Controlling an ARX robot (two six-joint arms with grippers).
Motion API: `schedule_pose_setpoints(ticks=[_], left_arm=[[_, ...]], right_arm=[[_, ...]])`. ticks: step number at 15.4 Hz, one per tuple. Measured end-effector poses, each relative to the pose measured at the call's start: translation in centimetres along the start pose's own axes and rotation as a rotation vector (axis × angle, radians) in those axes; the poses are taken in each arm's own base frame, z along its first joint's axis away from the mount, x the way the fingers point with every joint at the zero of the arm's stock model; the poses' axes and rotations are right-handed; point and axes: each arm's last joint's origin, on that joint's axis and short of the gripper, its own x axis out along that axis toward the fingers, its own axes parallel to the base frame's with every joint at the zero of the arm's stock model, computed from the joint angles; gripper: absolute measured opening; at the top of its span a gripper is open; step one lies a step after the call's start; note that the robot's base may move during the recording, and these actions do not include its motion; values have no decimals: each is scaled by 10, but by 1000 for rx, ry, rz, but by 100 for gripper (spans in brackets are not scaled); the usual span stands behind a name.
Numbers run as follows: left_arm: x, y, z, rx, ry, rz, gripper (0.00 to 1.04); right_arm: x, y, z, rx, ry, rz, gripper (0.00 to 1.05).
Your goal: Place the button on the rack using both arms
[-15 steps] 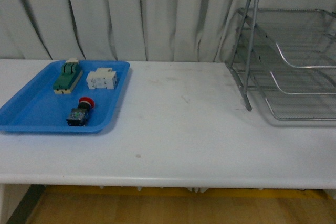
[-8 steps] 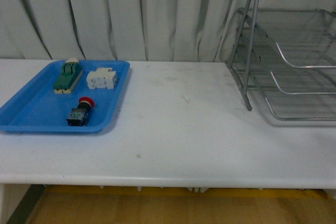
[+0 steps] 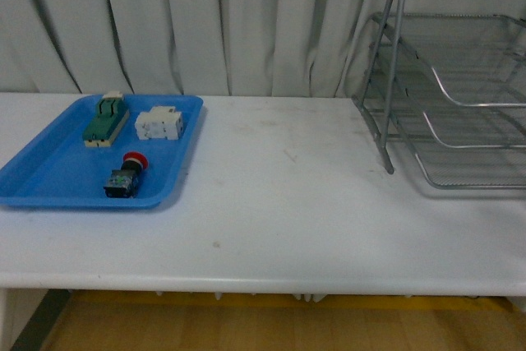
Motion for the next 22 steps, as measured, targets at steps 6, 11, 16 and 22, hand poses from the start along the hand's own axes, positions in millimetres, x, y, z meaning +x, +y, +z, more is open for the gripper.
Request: schedule_pose_setpoints(ticks=[6,11,16,22], left_arm=[[0,0,0,0,0,0,98],[0,0,0,0,0,0,98],[0,0,0,0,0,0,98],[0,0,0,0,0,0,98]], right_arm=[[18,-4,-1,-8,25,-27,98],[30,-5,-1,-26,31,-23,98],[51,-8,7,-40,30,-38,88],[58,1,9,-76,31,53,33]])
